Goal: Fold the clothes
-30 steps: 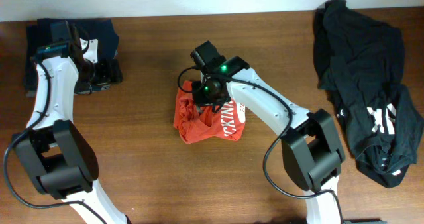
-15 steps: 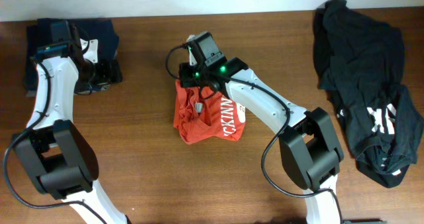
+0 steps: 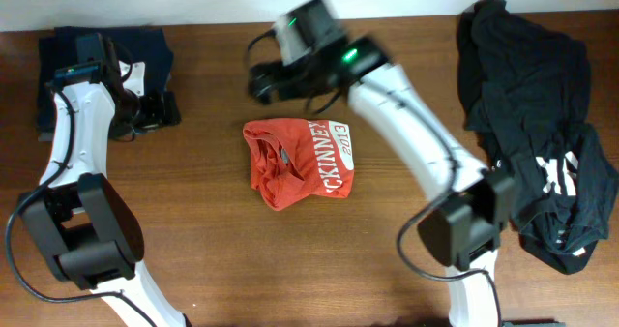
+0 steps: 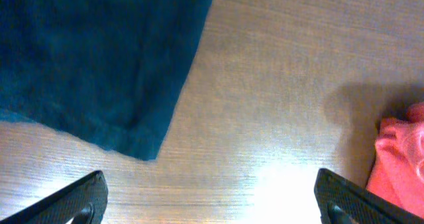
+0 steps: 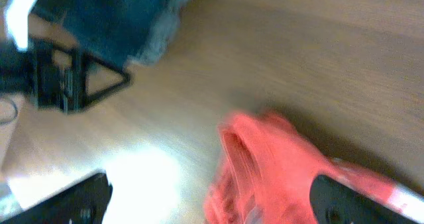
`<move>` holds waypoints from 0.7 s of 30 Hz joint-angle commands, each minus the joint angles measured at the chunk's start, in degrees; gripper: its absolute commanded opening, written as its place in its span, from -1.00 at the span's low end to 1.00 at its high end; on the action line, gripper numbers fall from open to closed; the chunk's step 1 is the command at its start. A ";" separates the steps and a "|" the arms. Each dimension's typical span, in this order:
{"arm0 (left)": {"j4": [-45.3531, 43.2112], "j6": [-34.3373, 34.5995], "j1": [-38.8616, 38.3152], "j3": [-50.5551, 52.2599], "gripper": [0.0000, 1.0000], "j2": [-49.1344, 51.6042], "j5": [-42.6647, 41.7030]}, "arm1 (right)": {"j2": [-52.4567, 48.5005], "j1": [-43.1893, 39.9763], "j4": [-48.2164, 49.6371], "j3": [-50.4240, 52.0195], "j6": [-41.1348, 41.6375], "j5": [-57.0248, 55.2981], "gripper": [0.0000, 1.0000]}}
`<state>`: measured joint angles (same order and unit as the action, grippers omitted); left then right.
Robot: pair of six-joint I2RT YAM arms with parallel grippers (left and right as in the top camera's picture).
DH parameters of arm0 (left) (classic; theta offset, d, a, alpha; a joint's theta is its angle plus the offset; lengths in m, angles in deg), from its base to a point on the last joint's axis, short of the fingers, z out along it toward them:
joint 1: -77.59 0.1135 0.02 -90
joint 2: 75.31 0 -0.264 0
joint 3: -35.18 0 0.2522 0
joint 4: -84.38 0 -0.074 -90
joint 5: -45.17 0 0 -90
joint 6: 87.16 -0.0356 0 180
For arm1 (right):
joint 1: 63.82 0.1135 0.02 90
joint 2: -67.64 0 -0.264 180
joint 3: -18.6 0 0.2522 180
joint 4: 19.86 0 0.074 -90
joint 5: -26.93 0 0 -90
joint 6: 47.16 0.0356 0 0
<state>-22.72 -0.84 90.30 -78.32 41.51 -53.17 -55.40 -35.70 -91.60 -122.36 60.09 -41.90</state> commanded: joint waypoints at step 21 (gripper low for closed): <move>-12.72 -1.46 -17.09 20.02 0.98 0.63 -25.88 | 0.83 -33.40 -26.29 -12.83 -11.08 -5.18 0.98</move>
<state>-33.02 -11.92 74.19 -58.91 41.86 -81.26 -54.68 -69.09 -117.74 -135.52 49.89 -46.73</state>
